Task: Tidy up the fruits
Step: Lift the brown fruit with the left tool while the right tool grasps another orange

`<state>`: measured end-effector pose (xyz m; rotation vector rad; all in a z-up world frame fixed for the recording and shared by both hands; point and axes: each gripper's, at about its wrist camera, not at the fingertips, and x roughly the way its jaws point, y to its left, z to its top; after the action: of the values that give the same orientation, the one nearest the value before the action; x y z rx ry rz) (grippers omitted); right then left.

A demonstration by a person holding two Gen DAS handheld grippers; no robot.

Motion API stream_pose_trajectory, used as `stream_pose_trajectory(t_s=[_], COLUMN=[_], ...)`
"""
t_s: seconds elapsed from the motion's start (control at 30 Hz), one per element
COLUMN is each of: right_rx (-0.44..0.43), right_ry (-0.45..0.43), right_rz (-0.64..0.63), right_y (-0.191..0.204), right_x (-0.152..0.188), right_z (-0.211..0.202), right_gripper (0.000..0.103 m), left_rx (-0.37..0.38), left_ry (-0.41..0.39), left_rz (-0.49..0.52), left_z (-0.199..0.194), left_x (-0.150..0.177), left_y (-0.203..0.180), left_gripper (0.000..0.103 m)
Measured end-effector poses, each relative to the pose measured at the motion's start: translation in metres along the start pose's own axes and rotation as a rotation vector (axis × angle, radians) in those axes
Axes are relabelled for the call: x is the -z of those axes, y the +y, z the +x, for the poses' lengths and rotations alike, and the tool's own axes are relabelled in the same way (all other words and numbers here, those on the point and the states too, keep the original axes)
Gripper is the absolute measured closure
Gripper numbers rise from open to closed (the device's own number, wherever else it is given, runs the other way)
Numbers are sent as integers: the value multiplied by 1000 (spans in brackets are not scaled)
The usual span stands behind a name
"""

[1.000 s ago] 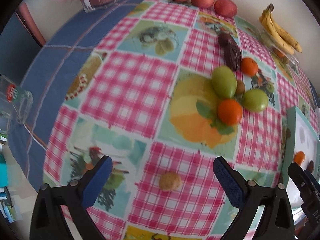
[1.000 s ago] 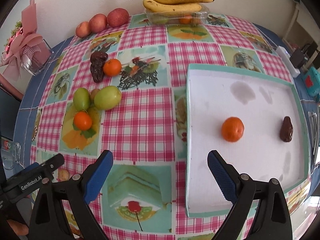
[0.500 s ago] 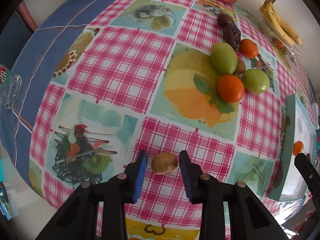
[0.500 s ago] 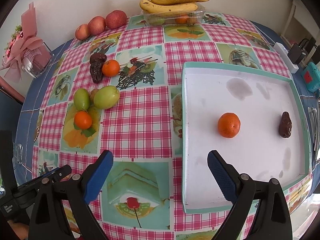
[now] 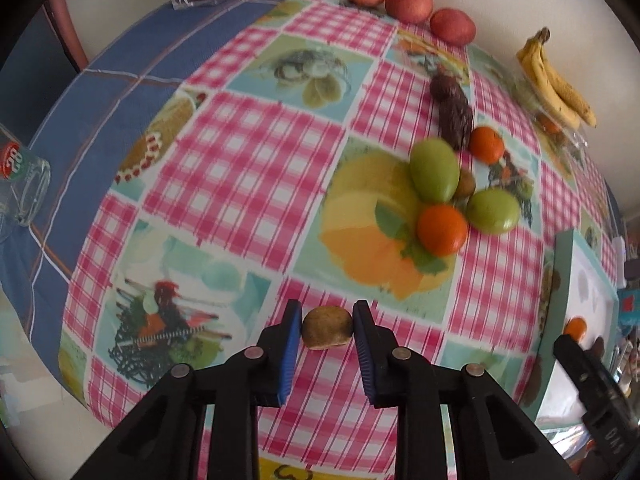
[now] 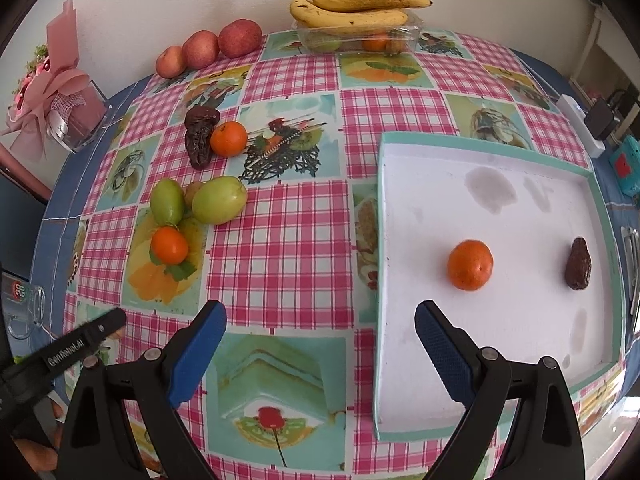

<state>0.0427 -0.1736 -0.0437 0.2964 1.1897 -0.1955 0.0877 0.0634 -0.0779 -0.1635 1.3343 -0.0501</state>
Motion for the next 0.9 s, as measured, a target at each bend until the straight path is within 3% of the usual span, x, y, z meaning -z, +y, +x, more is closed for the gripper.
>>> stream_pose_trajectory(t_s=[0.4, 0.6, 0.83, 0.9], right_rx=[-96, -154, -205, -210], right_ry=[-85, -103, -21, -5], right_rz=[-92, -151, -215, -223], right_y=[40, 71, 104, 110], right_x=[-25, -35, -37, -37], right_z=[8, 17, 43, 48], right_gripper=[9, 30, 55, 57], left_rx=[3, 22, 17, 18], left_ry=[-90, -104, -103, -101], left_rz=[-136, -225, -270, -273], left_z=[-2, 5, 14, 17], left_x=[-42, -55, -70, -73], left_y=[11, 28, 43, 45], left_gripper=[75, 75, 75, 75])
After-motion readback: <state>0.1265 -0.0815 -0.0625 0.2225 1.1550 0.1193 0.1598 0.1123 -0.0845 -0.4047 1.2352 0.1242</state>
